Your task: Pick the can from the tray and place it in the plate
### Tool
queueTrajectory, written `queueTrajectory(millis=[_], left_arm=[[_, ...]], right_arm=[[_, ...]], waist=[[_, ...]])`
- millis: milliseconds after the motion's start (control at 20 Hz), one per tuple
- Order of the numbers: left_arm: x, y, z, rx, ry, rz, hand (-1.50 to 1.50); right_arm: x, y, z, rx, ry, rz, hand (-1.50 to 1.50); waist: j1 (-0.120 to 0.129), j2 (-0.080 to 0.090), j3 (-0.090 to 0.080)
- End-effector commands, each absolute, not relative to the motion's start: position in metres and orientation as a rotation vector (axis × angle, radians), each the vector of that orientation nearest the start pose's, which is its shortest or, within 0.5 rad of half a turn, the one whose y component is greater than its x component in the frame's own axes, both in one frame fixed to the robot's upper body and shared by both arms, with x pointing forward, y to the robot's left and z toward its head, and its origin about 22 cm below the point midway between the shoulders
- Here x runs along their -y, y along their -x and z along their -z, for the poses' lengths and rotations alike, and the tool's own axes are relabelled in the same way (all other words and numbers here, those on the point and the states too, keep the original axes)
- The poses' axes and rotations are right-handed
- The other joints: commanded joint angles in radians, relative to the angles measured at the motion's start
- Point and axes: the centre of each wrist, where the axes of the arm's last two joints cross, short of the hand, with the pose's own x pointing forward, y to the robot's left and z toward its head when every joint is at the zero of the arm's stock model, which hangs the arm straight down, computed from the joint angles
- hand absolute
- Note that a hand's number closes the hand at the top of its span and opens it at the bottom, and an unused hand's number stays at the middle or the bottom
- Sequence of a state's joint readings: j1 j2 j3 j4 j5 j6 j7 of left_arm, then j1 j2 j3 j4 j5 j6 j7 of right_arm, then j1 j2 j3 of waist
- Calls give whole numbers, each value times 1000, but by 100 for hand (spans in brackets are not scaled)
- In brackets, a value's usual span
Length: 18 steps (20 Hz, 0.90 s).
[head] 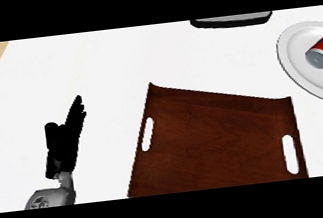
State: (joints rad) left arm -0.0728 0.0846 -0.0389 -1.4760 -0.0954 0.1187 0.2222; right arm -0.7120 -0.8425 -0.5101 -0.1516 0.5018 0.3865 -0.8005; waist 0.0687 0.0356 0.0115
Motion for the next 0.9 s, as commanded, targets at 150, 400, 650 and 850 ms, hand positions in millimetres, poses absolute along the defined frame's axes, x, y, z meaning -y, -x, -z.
queueTrajectory(millis=[150,400,650,850], left_arm=[[-238,-263,2,1324,-204,75,0],[-234,-253,13,1326,-183,79,0],[-241,-260,2,1332,-188,76,0],[-223,-262,6,1335,-159,86,0]], right_arm=[[548,-285,-77,1676,382,-363,-150],[556,-275,-77,1652,453,-336,-150],[560,-272,-80,1650,487,-307,-150],[569,-269,-96,1625,523,-319,-150]], waist=[[-1,2,2],[7,5,2],[10,5,3],[11,11,4]])
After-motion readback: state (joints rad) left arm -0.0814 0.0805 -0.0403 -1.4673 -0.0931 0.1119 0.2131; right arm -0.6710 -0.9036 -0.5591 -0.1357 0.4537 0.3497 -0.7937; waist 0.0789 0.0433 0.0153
